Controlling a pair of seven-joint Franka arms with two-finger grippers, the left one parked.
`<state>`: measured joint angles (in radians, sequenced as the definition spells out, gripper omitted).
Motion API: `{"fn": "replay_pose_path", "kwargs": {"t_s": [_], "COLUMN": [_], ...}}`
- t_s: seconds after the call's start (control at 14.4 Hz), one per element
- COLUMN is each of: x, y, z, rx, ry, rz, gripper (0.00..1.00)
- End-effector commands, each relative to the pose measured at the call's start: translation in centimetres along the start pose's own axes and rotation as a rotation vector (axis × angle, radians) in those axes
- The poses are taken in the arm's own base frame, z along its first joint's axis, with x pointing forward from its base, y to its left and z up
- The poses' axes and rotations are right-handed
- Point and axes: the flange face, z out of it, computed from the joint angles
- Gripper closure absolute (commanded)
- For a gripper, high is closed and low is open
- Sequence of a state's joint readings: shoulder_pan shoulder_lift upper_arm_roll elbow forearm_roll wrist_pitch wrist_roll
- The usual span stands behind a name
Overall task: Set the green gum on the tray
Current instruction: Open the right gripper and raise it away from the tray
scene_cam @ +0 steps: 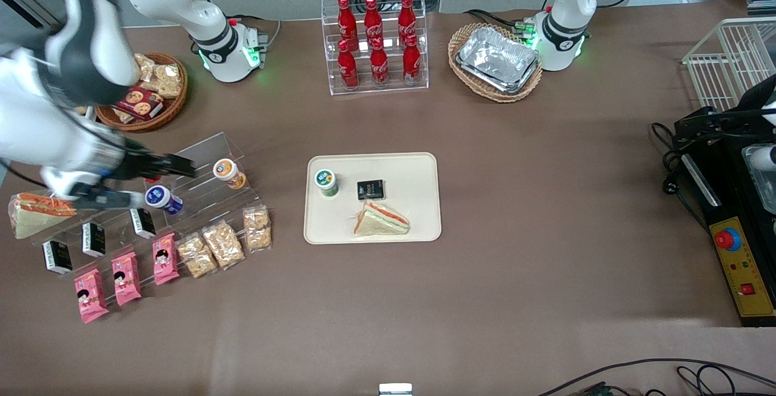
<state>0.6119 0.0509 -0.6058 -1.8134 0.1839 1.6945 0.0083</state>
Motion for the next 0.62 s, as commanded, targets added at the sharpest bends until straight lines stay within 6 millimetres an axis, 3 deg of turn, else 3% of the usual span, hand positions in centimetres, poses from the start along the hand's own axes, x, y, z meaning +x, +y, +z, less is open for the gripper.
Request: {"fn": "replay_pose_path", "kwargs": {"t_s": [0.0, 0.28, 0.55], "x": [0.0, -0.5, -0.8], "y": [2.8, 6.5, 8.2], "z": [-4.3, -8.1, -9.4], "rx": [-0.062, -0.055, -0.051], "ry": [0.008, 0.031, 0.025], "rz": [-0.064, -0.001, 0.035], "gripper": [0.0, 0.0, 0.0]}}
